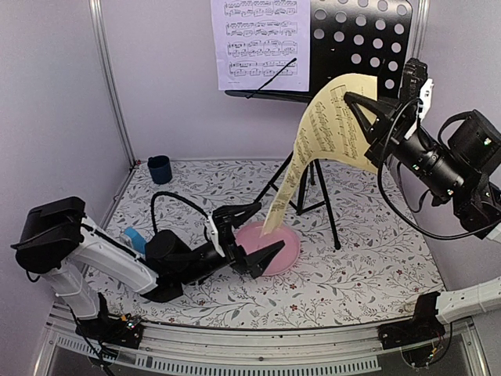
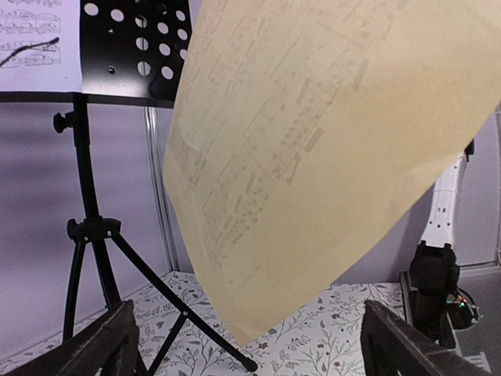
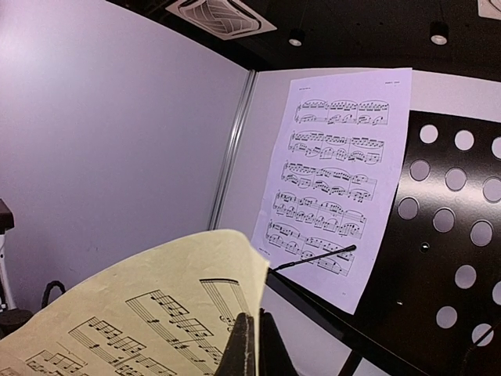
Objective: Set up the instrument practice props
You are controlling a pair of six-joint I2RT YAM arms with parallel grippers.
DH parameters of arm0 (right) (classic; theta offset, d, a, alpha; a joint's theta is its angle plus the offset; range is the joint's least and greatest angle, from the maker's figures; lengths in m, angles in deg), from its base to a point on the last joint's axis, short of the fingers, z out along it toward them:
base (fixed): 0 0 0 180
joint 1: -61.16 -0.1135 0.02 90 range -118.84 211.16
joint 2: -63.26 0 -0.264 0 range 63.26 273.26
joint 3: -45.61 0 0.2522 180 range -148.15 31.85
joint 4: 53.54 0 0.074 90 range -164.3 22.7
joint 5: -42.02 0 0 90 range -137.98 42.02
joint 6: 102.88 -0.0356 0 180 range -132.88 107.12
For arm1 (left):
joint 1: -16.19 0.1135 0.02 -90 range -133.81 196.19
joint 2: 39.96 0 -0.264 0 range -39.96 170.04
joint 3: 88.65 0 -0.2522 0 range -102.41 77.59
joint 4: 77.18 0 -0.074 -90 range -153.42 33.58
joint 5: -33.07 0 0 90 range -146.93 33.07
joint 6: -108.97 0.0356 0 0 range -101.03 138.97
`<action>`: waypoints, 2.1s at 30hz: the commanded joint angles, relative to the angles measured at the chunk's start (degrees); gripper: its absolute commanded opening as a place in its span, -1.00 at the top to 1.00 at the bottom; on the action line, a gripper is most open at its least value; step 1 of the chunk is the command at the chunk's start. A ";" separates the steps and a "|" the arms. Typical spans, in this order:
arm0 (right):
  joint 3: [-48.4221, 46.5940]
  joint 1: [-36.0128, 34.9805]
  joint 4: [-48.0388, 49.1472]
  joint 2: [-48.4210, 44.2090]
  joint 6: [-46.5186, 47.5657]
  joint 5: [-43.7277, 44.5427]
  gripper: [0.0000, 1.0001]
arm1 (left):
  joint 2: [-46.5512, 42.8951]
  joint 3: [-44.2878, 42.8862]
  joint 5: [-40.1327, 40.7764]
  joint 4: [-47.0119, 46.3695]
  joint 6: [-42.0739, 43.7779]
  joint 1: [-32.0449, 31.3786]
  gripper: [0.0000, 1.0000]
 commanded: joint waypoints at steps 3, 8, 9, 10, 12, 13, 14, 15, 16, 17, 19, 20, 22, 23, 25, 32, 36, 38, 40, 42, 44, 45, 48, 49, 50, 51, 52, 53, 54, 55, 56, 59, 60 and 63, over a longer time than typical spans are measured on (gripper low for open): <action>-0.60 0.26 2.57 -1.00 -1.29 0.89 1.00 | 3.69 -3.60 8.81 -12.86 5.13 -1.65 -0.85; 3.49 0.41 3.42 -3.24 -3.14 0.89 1.00 | 1.44 -2.95 11.17 -14.60 7.52 -1.48 0.09; 4.29 0.49 3.51 -3.69 -3.67 1.02 1.00 | 0.65 -2.61 11.57 -14.39 7.99 -1.28 0.30; 5.10 0.67 3.57 -4.22 -4.17 0.92 1.00 | -0.73 -2.10 11.76 -13.98 8.28 -1.11 0.57; 7.20 1.04 4.06 -5.20 -6.02 0.11 1.00 | -3.15 -1.69 11.96 -12.37 8.49 -0.47 0.88; 8.39 1.38 4.32 -5.64 -7.06 -0.84 1.00 | -4.65 -1.47 12.05 -11.24 8.37 0.00 0.98; 9.37 1.44 4.47 -5.97 -7.79 -1.45 1.00 | -6.09 -1.42 11.90 -9.54 8.24 0.53 1.00; 10.30 1.59 4.70 -6.38 -9.13 -1.91 1.00 | -7.52 -1.37 11.37 -7.74 7.94 1.07 1.00; 11.37 1.78 4.94 -6.69 -10.22 -2.46 1.00 | -8.85 -1.31 10.65 -5.91 7.69 1.69 1.00; 12.25 1.90 5.14 -6.99 -10.88 -2.79 1.00 | -10.48 -1.27 9.94 -3.62 7.61 2.28 1.00; 13.24 2.20 4.58 -7.66 -12.41 -2.26 0.48 | -14.18 -1.78 9.59 4.06 7.82 3.60 1.00; 13.33 2.39 3.56 -7.98 -12.99 -1.48 0.09 | -16.35 -2.18 9.07 8.90 7.24 4.66 1.00; 12.60 2.67 -0.36 -8.82 -12.95 0.97 -0.69 | -21.18 -3.52 5.37 20.73 5.61 7.83 1.00; 12.11 2.74 -2.51 -8.97 -12.06 2.59 -0.88 | -23.35 -5.28 3.45 28.44 5.40 9.22 1.00; 8.86 2.72 -8.99 -8.45 -8.49 6.28 -0.98 | -26.62 -9.74 -0.57 45.17 6.40 11.54 1.00; -1.03 2.76 -27.13 -2.99 0.97 6.47 -0.98 | -27.32 -25.41 -3.36 86.10 6.78 13.42 1.00; -4.05 2.03 -32.59 2.84 1.75 3.22 -0.98 | -25.11 -31.21 -7.00 95.12 4.97 13.39 1.00; -5.90 1.12 -34.03 5.20 1.86 0.54 -0.99 | -23.25 -34.43 -9.08 99.20 3.73 13.42 1.00; -6.73 0.29 -34.63 7.16 2.13 -0.99 -0.95 | -21.23 -37.86 -10.74 103.37 3.47 13.34 1.00; -7.17 -0.11 -35.17 8.87 2.78 -1.76 -0.83 | -19.67 -40.17 -12.40 106.36 3.73 13.25 1.00; -7.66 -0.30 -35.42 10.12 3.33 -1.39 -0.62 | -18.80 -41.69 -13.51 108.57 4.15 13.25 1.00; -8.12 -0.39 -35.92 10.69 3.59 -1.35 -0.47 | -18.59 -42.30 -13.69 109.28 4.34 13.25 1.00; -9.40 -0.86 -37.70 12.08 3.83 -0.85 -0.06 | -18.18 -43.79 -13.96 110.92 4.82 13.33 1.00; -9.56 -0.93 -38.25 12.36 3.79 -0.86 0.06 | -18.14 -44.06 -13.62 111.21 4.88 13.40 1.00; -9.71 -0.97 -38.57 12.58 3.62 -0.84 0.20 | -18.10 -44.33 -13.45 111.28 4.84 13.47 1.00; -9.62 -0.92 -38.66 12.69 3.45 -0.96 0.33 | -18.21 -44.45 -13.55 111.13 4.73 13.61 1.00; -9.45 -0.92 -38.63 12.76 3.21 -1.11 0.50 | -18.38 -44.47 -13.99 110.78 4.65 13.74 1.00; -9.34 -0.97 -38.47 12.72 2.98 -1.26 0.73 | -18.67 -44.27 -14.44 109.95 4.46 14.05 1.00; -9.39 -0.97 -38.17 12.64 2.54 -1.68 0.94 | -19.12 -43.80 -14.55 108.82 4.23 14.38 1.00; -9.52 -0.93 -37.55 12.32 1.93 -2.11 1.00 | -19.88 -42.98 -14.63 107.08 3.81 14.95 0.86; -9.58 -0.95 -36.78 11.74 0.50 -3.06 1.00 | -20.70 -41.65 -14.62 105.09 3.29 15.57 0.64; -8.82 -0.77 -31.96 8.85 -2.64 -7.78 1.00 | -25.31 -35.79 -14.74 96.90 0.75 17.93 -0.17; -8.50 -0.44 -30.47 7.76 -3.34 -9.71 1.00 | -27.20 -33.01 -14.84 93.20 0.21 18.36 -0.32; -7.60 2.19 -26.04 4.81 -6.95 -15.85 1.00 | -32.46 -23.50 -18.06 79.80 -2.52 20.16 -0.52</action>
